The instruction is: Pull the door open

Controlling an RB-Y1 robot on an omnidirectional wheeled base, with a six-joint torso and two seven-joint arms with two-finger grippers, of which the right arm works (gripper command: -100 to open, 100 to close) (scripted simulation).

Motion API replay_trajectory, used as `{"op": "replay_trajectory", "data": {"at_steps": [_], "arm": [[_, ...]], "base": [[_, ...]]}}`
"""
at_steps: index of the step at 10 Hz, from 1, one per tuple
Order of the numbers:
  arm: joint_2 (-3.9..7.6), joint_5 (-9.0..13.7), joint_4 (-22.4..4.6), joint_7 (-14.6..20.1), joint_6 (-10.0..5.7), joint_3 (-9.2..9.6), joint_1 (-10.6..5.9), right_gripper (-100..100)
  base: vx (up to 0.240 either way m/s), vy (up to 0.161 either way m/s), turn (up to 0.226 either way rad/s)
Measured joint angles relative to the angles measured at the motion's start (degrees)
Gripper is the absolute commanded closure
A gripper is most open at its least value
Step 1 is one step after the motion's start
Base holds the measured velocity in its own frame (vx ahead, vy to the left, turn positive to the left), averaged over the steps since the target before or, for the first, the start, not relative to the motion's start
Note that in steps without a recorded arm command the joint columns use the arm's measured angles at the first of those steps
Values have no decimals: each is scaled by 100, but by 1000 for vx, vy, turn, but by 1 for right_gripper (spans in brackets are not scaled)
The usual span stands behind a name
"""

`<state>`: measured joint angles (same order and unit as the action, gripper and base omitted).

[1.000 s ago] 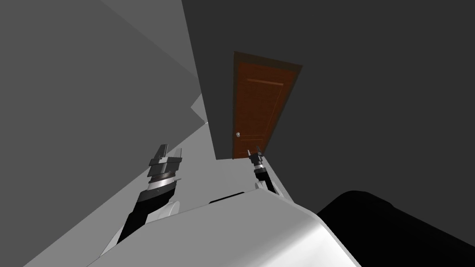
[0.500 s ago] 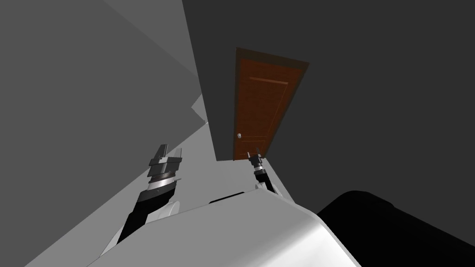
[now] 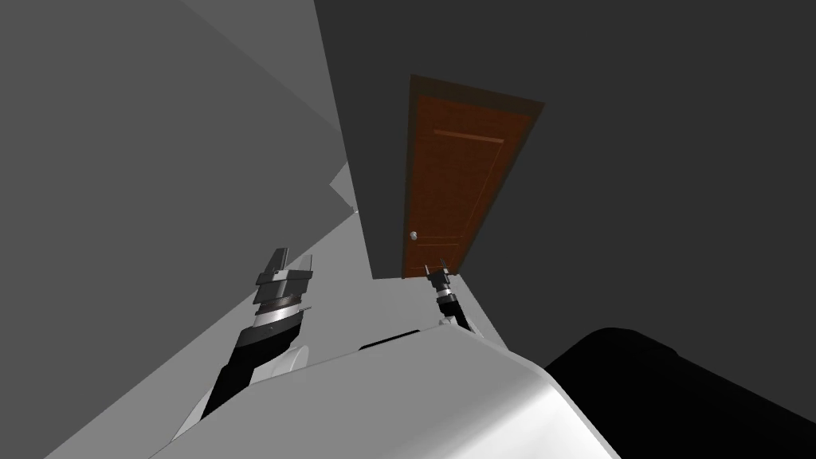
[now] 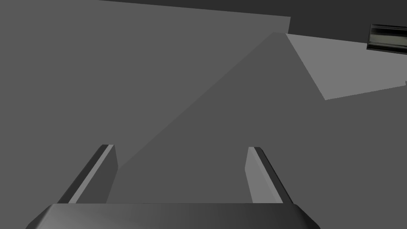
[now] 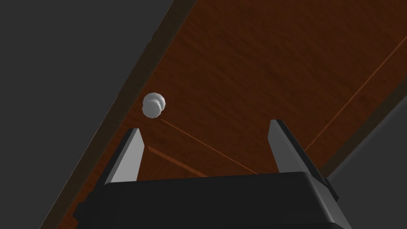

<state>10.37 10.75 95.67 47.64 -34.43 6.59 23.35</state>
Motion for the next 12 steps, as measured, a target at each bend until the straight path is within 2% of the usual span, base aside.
{"op": "replay_trajectory", "data": {"at_steps": [12], "arm": [[307,582,-1275,1432,-533,161,-164,-100]], "base": [[100,13,21]]}}
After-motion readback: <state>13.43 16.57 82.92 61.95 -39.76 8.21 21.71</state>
